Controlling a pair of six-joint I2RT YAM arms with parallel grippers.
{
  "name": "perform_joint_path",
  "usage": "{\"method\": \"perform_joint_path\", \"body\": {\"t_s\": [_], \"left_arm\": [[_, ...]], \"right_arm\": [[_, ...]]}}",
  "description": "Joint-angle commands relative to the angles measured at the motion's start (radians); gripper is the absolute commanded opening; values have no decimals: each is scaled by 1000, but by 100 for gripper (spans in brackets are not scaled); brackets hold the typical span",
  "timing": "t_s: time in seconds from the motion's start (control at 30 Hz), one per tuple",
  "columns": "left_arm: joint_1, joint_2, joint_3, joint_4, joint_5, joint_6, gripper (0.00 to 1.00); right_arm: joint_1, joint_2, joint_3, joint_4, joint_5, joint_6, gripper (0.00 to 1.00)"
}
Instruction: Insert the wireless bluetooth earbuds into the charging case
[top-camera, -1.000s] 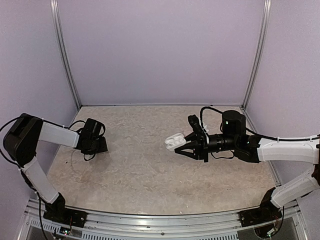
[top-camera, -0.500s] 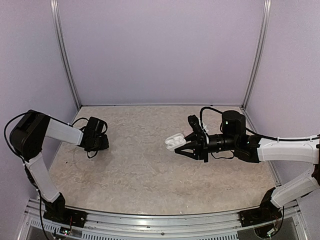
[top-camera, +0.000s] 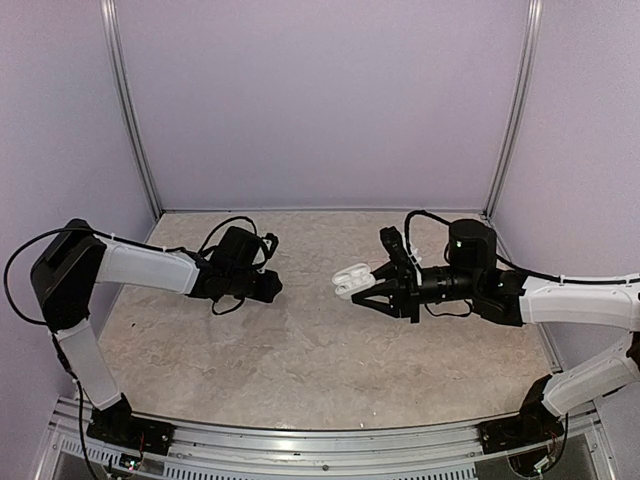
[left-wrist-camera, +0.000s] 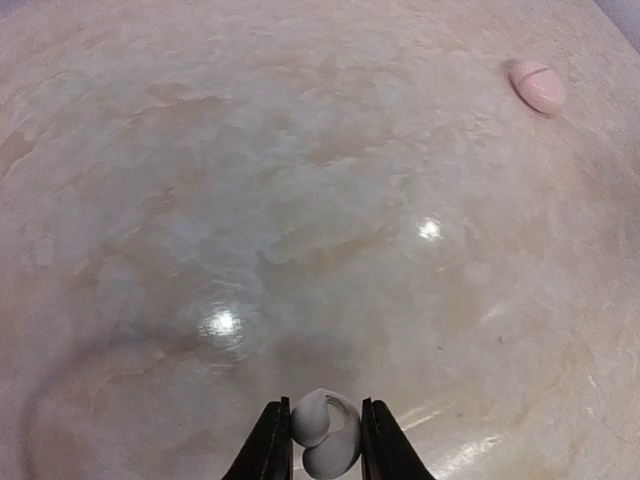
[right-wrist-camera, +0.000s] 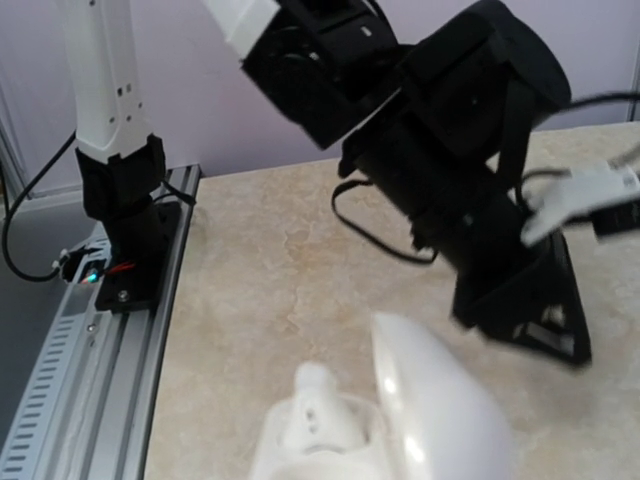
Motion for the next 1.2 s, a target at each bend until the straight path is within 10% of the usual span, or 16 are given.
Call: {"method": "perform_joint_path", "body": {"t_s": [0.0, 0.47, 0.77, 1.17], "left_arm": [[-91, -4, 46, -53, 230, 147, 24], [-260, 134, 119, -142, 396, 470, 31], [-253, 102, 75, -137, 150, 596, 56], [-245, 7, -14, -59, -70, 540, 60]], "right_arm": [[-11, -45, -21, 16, 4, -3, 0], [-12, -116, -44, -1, 1, -1, 0], [-13, -135, -56, -8, 15, -2, 0], [-13, -125, -53, -14, 16, -6, 0]]}}
